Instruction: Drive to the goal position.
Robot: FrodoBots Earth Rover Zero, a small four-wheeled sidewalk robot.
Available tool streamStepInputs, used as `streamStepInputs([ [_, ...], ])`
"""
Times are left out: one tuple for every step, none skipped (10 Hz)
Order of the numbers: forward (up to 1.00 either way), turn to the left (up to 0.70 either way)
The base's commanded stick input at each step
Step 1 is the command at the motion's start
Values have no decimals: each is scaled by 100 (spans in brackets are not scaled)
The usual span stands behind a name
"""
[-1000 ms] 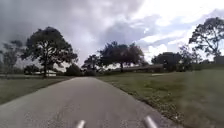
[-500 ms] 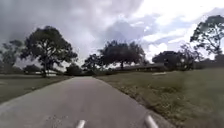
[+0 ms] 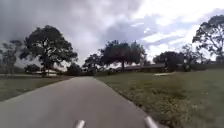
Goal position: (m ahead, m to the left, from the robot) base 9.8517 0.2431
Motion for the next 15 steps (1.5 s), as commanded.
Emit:
streamStepInputs([
  [70, 33],
  [70, 33],
  [70, 25],
  [70, 27],
  [70, 28],
  [70, 30],
  [70, 31],
  [70, 33],
  [70, 34],
  [70, 28],
  [70, 14],
  [70, 3],
  [70, 0],
  [70, 0],
  [70, 0],
])
